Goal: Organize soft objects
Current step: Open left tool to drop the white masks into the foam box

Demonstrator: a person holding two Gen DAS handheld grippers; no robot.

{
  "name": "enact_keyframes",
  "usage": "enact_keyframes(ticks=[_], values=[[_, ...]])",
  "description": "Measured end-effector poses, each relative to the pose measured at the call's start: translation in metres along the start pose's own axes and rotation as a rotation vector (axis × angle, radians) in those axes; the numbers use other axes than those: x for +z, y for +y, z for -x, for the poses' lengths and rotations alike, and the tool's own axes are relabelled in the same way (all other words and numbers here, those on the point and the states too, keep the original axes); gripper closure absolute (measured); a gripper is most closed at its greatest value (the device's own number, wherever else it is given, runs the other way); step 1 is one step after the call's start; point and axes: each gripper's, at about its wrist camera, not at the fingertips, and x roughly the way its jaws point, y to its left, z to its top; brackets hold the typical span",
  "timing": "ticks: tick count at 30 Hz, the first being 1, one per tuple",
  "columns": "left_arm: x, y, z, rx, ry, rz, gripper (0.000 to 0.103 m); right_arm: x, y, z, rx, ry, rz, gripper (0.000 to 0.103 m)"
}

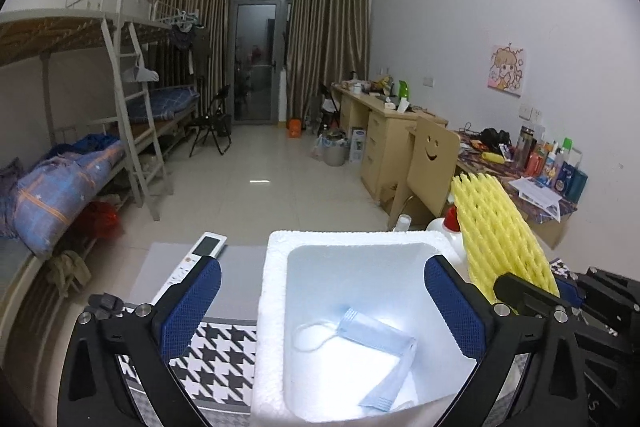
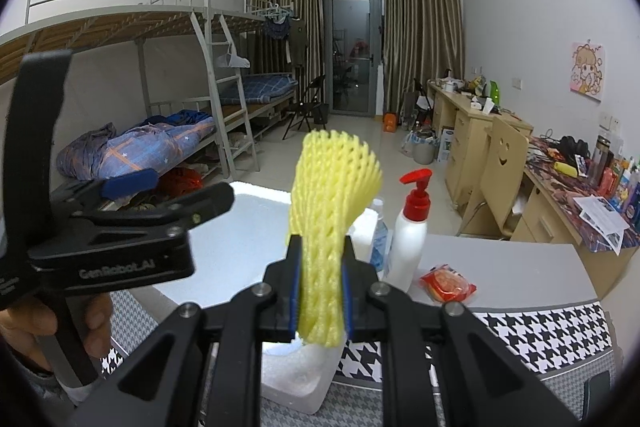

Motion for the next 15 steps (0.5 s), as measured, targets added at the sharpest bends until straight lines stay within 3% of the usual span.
enact_keyframes(ticks=[15], values=[[-0.015,0.032,0.017,0.176,-0.078,0.021,0.001,0.003,0.010,-0.013,0.018,0.039,0.013,0.084]])
